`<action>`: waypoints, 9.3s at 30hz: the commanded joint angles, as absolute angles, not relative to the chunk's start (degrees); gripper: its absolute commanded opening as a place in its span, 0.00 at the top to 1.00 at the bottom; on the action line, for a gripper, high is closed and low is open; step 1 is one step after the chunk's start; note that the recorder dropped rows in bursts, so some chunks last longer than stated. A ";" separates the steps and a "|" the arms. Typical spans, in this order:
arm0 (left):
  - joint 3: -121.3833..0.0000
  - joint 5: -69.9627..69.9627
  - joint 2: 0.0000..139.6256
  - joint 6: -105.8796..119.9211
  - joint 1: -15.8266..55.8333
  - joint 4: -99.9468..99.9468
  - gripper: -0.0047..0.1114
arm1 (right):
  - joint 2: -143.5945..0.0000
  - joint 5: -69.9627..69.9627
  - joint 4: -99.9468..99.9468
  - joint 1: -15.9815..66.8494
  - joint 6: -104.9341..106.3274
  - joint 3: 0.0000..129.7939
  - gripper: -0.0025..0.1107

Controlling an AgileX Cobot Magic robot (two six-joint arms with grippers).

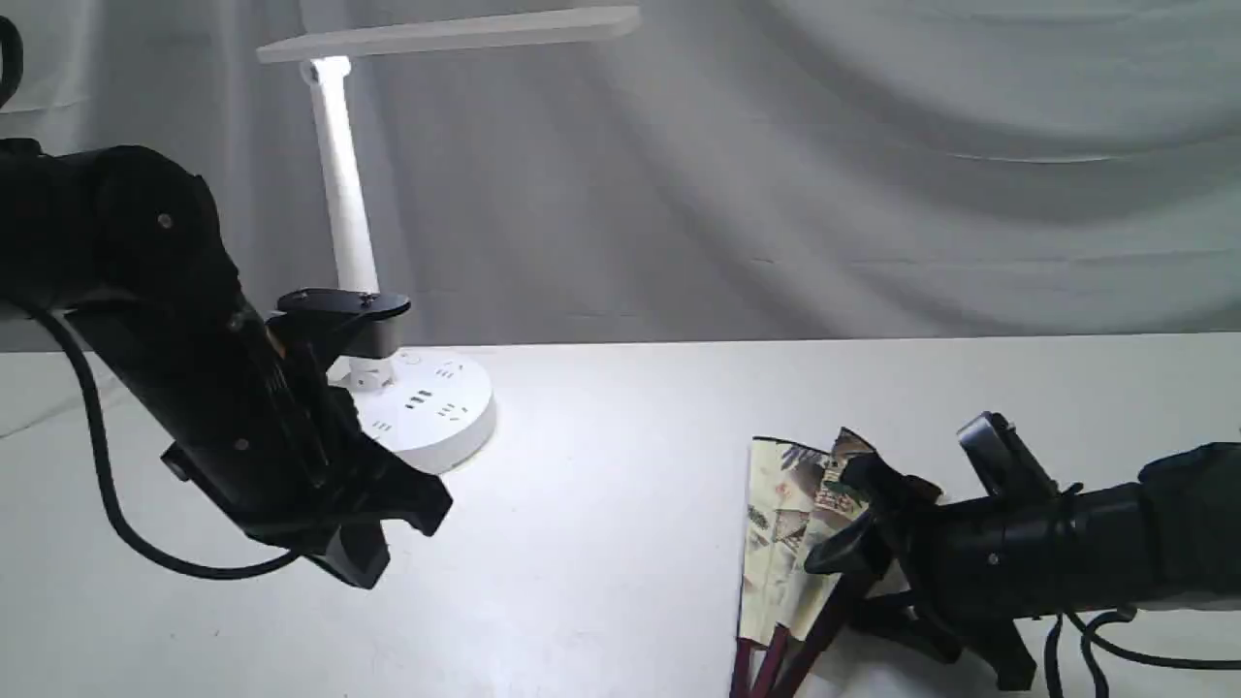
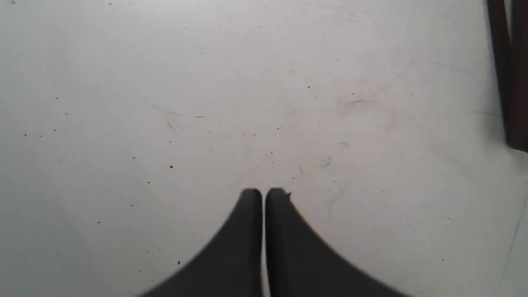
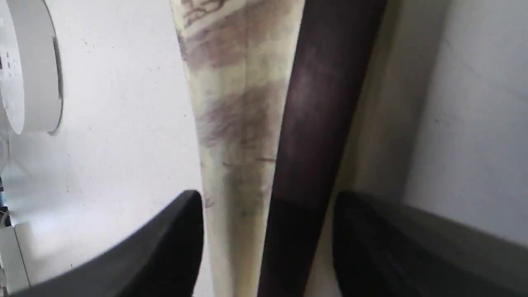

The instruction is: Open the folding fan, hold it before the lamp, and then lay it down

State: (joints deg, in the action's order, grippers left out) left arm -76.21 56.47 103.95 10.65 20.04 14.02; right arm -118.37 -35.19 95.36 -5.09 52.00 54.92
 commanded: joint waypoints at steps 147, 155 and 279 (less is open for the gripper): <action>-54.83 -43.25 111.97 -43.74 27.44 -23.73 0.87 | -114.88 -69.96 95.88 -14.98 78.17 56.13 0.98; -60.06 -47.41 119.93 -74.44 23.06 -37.36 0.71 | -114.88 -69.96 95.66 -14.98 78.17 56.13 0.98; -78.91 -69.96 136.95 -105.55 20.62 -26.37 0.96 | -121.55 -66.79 99.95 -12.35 78.30 71.25 0.98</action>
State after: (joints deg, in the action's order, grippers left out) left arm -78.83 -68.14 137.47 -102.22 20.63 -32.03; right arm -121.31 -69.07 101.53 -11.35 76.26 71.09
